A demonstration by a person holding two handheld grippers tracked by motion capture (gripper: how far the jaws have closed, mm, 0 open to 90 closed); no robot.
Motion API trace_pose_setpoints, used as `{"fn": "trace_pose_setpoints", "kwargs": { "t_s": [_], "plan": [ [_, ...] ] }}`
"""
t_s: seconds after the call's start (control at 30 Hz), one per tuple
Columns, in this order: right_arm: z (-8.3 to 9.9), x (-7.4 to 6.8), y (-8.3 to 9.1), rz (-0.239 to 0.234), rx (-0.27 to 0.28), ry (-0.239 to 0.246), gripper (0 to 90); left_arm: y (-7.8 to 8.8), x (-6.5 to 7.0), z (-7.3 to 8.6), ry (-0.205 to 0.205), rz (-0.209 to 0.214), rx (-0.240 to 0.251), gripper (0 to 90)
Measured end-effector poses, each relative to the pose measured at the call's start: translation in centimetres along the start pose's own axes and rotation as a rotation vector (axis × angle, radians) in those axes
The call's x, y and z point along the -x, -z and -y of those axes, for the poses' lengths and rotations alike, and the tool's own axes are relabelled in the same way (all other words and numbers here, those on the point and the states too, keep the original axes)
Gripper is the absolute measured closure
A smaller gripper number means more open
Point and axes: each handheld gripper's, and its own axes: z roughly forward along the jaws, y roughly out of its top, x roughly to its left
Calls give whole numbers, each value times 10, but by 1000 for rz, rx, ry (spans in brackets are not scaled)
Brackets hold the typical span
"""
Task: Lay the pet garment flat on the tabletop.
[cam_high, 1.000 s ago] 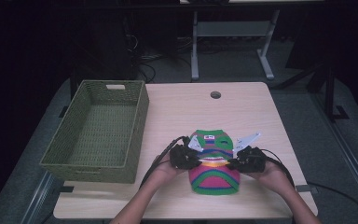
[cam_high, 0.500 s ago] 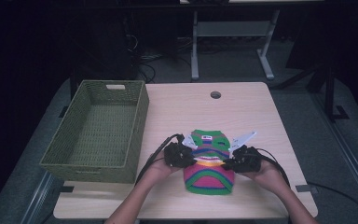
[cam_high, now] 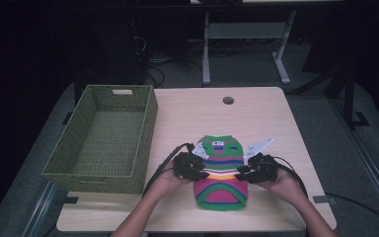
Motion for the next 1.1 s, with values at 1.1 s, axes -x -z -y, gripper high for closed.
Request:
{"fn": "trace_pose_setpoints", "kwargs": {
  "t_s": [1.1],
  "plan": [
    [15, 13, 10, -35, 83, -99, 412, 21, -3, 20, 160, -42, 125, 387]
  ]
}}
